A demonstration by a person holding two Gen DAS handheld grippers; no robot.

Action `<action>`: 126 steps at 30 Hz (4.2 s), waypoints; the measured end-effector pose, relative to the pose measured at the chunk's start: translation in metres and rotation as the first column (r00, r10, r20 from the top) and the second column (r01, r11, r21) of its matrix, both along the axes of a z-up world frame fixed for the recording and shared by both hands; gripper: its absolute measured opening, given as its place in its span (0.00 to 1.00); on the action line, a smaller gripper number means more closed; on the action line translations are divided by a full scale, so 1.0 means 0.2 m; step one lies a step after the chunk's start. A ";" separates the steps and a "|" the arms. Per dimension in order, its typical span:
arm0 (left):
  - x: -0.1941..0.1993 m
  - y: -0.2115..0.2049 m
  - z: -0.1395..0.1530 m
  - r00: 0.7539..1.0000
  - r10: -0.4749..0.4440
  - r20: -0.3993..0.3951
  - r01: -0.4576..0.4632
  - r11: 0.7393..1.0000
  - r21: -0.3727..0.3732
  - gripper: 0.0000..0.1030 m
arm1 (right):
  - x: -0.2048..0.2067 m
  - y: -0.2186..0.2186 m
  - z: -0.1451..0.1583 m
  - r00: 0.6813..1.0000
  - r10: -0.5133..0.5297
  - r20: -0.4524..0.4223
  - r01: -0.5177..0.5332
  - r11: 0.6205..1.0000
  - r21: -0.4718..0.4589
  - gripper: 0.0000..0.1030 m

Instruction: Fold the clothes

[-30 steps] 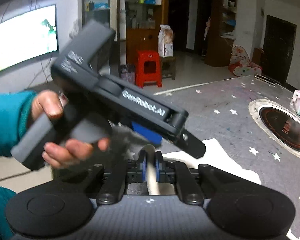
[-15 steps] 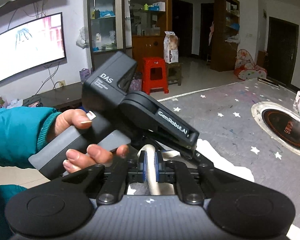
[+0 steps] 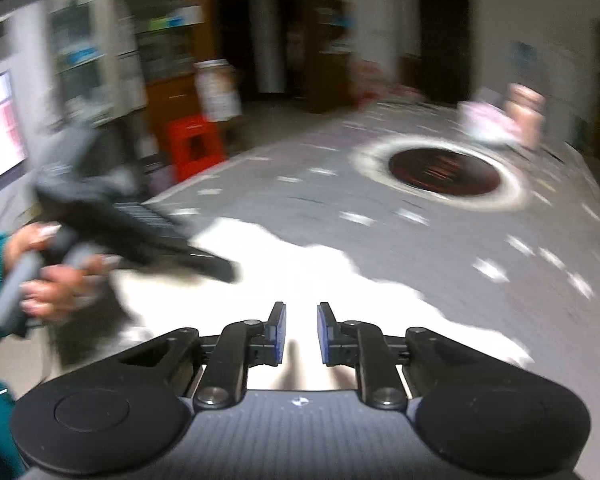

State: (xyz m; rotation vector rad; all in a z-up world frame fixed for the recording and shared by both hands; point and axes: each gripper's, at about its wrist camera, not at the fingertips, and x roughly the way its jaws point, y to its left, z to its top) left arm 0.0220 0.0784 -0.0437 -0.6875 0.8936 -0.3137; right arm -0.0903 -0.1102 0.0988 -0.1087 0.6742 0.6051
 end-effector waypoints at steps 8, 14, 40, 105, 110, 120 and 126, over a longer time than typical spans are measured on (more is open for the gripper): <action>0.01 -0.03 0.02 1.000 -0.016 0.013 0.015 0.998 0.060 0.17 | 0.11 -0.34 -0.15 0.961 -0.262 -0.084 0.266 0.963 0.043 0.29; 0.01 -0.06 0.04 0.999 -0.028 0.024 0.025 0.993 0.111 0.17 | 0.15 -0.36 -0.21 0.952 -0.278 -0.128 0.292 0.950 0.109 0.34; 0.46 -0.61 0.32 0.955 -0.253 0.156 0.201 0.936 0.288 0.14 | 0.29 -0.59 0.14 0.923 -0.375 0.089 0.370 0.926 0.067 0.10; 0.54 -1.04 0.10 0.886 -0.438 0.155 0.327 0.824 0.463 0.40 | 0.72 -0.75 -0.04 0.930 -0.366 -0.034 0.365 0.930 -0.032 0.14; 0.55 -1.03 0.10 0.886 -0.439 0.152 0.330 0.826 0.457 0.40 | 0.83 -0.69 -0.14 0.926 -0.373 -0.055 0.369 0.927 -0.067 0.14; 0.53 -1.02 0.11 0.888 -0.431 0.161 0.321 0.830 0.456 0.42 | 0.83 -0.70 -0.16 0.910 -0.412 -0.051 0.407 0.910 -0.077 0.29; 0.48 -1.00 0.14 0.893 -0.416 0.173 0.295 0.830 0.474 0.50 | 0.71 -0.69 -0.10 0.910 -0.413 -0.027 0.411 0.909 -0.061 0.47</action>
